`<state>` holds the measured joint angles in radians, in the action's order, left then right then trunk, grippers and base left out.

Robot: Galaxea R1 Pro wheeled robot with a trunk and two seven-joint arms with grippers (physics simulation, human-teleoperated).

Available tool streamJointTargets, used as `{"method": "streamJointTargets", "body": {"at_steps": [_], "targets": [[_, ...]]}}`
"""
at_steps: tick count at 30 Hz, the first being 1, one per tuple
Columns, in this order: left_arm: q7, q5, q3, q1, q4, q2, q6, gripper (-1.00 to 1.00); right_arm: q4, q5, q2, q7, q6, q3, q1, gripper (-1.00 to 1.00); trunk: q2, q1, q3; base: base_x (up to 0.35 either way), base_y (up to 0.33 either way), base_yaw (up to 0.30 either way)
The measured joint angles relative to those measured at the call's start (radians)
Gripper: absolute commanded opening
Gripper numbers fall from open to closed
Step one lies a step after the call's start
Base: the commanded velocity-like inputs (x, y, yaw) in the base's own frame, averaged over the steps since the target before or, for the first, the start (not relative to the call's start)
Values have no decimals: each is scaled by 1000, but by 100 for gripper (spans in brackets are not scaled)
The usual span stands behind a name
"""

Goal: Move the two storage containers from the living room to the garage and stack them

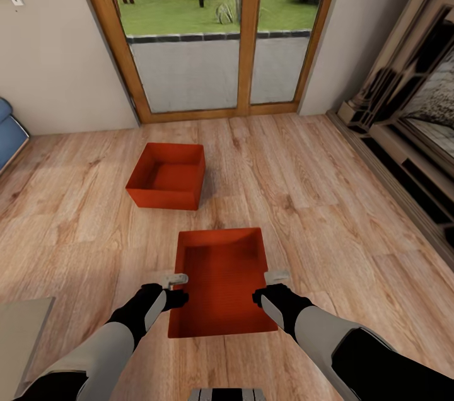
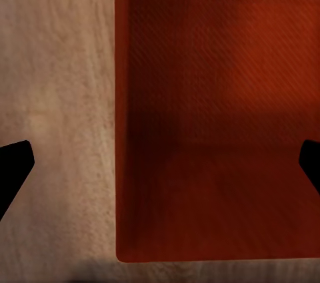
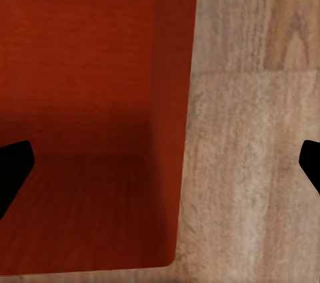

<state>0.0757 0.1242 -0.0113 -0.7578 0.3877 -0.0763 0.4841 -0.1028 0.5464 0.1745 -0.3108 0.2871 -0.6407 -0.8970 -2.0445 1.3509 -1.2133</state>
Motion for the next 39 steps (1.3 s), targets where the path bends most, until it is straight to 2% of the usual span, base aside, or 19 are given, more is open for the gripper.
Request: {"method": "streamJointTargets", "body": {"at_steps": [4,29,35,39], "targets": [[1,0,1,0,3,0,0,100,0,0,0,0,0,0,0,100,-28,15,-13,0,0,0],[1,-7,6,0,8,9,0,100,0,-2,0,0,-6,1,0,100,-28,15,-13,0,0,0],[1,-8,7,0,8,10,0,100,0,0,0,0,-6,0,0,100,-70,38,-31,0,0,0],[1,-9,6,0,8,10,0,100,0,-1,0,0,-6,1,0,100,-70,38,-31,0,0,0]]}}
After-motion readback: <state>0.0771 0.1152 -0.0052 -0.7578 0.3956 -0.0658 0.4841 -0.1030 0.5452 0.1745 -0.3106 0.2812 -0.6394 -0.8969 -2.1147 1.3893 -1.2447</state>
